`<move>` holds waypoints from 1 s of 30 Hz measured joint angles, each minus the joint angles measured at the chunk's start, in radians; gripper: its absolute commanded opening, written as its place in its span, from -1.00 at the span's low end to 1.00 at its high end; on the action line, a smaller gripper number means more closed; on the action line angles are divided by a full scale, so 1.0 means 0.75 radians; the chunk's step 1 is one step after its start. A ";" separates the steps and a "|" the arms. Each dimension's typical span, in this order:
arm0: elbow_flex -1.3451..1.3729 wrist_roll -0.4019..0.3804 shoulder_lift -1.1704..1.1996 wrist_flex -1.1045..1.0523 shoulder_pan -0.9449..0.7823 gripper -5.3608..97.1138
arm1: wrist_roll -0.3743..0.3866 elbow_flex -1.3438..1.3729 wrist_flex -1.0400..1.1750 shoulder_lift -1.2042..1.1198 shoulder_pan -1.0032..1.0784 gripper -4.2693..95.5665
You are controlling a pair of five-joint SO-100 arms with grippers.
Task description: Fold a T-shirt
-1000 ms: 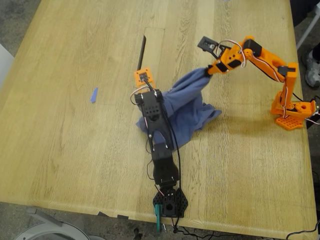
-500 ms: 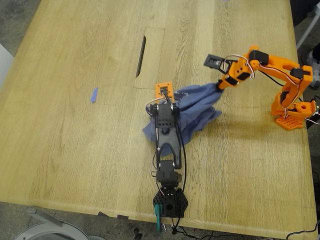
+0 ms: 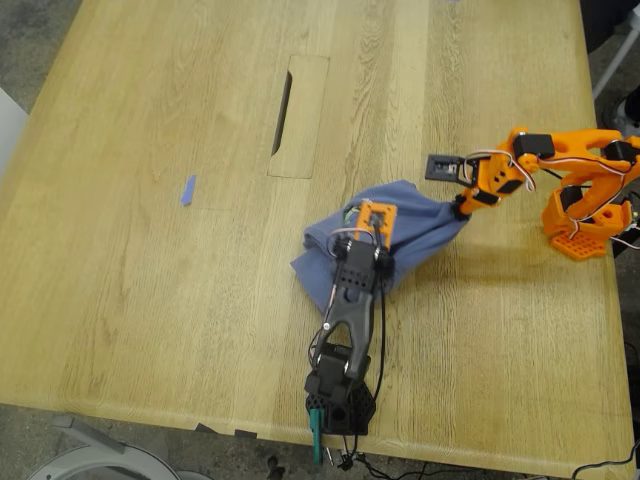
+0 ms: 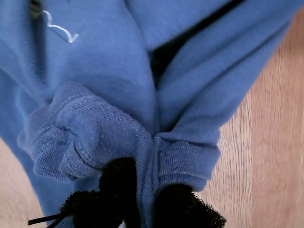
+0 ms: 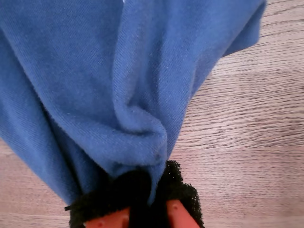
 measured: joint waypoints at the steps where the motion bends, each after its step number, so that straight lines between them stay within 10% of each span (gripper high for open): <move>1: 0.043 -0.006 0.027 -0.002 0.031 -0.90 | 0.000 0.051 -0.020 0.020 -0.016 -0.92; 11: 0.446 -0.027 0.237 -0.141 0.292 -0.89 | 0.000 0.454 -0.303 0.102 -0.080 -0.92; 15: 0.542 -0.027 0.247 -0.219 0.323 -0.49 | 0.000 0.569 -0.421 0.104 -0.078 -0.89; 21: 0.562 -0.137 0.247 -0.245 0.292 0.18 | 0.008 0.753 -0.634 0.194 -0.012 -0.28; 30: 0.556 -0.274 0.247 -0.282 0.282 0.48 | 0.098 0.601 -0.569 0.282 0.037 -0.16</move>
